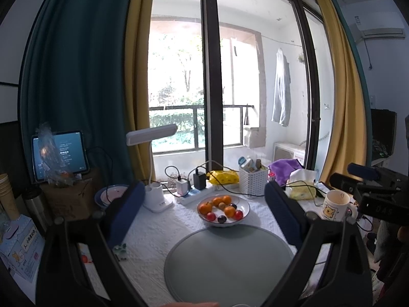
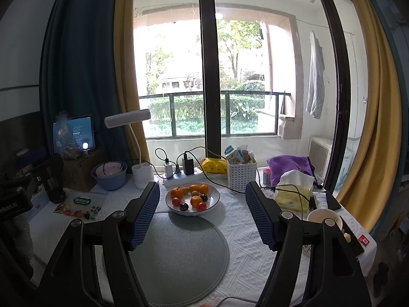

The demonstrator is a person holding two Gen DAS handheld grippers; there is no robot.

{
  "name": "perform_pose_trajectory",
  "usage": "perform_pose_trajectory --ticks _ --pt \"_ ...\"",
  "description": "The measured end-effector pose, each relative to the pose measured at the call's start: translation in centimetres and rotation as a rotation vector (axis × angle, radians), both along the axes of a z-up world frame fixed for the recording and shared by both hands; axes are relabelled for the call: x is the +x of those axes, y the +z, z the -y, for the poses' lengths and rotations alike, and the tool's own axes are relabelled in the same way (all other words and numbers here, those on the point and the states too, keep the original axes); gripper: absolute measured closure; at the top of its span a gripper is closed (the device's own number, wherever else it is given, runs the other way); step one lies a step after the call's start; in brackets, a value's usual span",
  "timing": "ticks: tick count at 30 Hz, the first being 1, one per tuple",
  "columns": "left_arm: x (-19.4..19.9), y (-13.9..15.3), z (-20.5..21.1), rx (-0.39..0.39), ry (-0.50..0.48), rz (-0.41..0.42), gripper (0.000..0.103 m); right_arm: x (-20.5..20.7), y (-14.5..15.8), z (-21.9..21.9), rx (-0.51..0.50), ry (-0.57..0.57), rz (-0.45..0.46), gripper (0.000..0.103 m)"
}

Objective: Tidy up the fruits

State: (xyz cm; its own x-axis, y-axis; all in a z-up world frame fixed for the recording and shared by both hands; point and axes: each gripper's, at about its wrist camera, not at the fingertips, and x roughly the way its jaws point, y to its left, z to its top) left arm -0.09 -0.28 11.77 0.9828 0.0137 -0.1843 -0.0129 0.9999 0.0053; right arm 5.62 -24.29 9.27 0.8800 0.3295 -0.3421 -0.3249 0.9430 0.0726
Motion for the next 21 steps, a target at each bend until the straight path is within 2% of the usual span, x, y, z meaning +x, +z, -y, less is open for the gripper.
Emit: perform_pose_trajectory --ticks 21 --pt "-0.07 0.05 0.25 0.008 -0.007 -0.005 0.008 -0.03 -0.07 -0.06 0.000 0.000 0.000 0.030"
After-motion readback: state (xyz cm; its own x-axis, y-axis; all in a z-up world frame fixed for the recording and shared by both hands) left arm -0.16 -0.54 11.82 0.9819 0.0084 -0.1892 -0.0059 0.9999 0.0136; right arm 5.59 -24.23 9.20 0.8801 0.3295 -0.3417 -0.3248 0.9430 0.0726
